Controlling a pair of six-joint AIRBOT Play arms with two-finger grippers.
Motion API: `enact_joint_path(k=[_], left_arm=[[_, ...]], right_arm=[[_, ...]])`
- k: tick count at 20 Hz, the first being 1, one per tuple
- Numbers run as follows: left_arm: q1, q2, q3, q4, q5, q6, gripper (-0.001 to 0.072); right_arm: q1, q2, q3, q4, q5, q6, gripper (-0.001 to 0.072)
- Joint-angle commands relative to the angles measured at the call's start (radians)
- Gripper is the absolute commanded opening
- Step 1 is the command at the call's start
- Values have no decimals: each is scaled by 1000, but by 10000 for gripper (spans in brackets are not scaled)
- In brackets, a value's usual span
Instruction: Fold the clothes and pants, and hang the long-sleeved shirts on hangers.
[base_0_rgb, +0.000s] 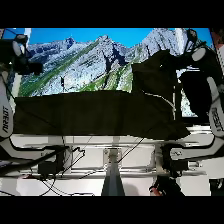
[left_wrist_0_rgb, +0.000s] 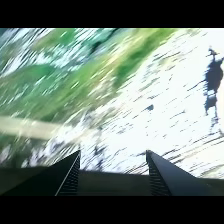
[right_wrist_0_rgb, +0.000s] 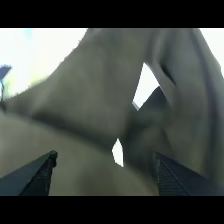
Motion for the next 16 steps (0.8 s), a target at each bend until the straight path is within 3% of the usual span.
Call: enact_joint_path(k=[1, 4, 5, 6, 11, 13, 16], left_arm=[[-103, 0, 2, -3, 69, -1, 473], [-138, 0, 2, -4, 117, -1, 473], [-145, 0, 2, -4, 130, -2, 473], [-149, 0, 2, -5, 143, -2, 473], [-151, 0, 2, -31, 180, -2, 473], [-151, 0, 2, -42, 180, -2, 473], [-151, 0, 2, -42, 180, -2, 473]], right_arm=[[29, -201, 156, 10, -47, 66, 688], [28, -274, 211, 7, -71, 119, 684], [28, -290, 223, 7, -77, 121, 650], [29, -298, 229, 7, -94, 121, 583], [43, -298, 285, 12, -119, 119, 29], [72, -295, 333, 13, -63, 95, 29], [161, -290, 447, 13, 87, -38, 29]])
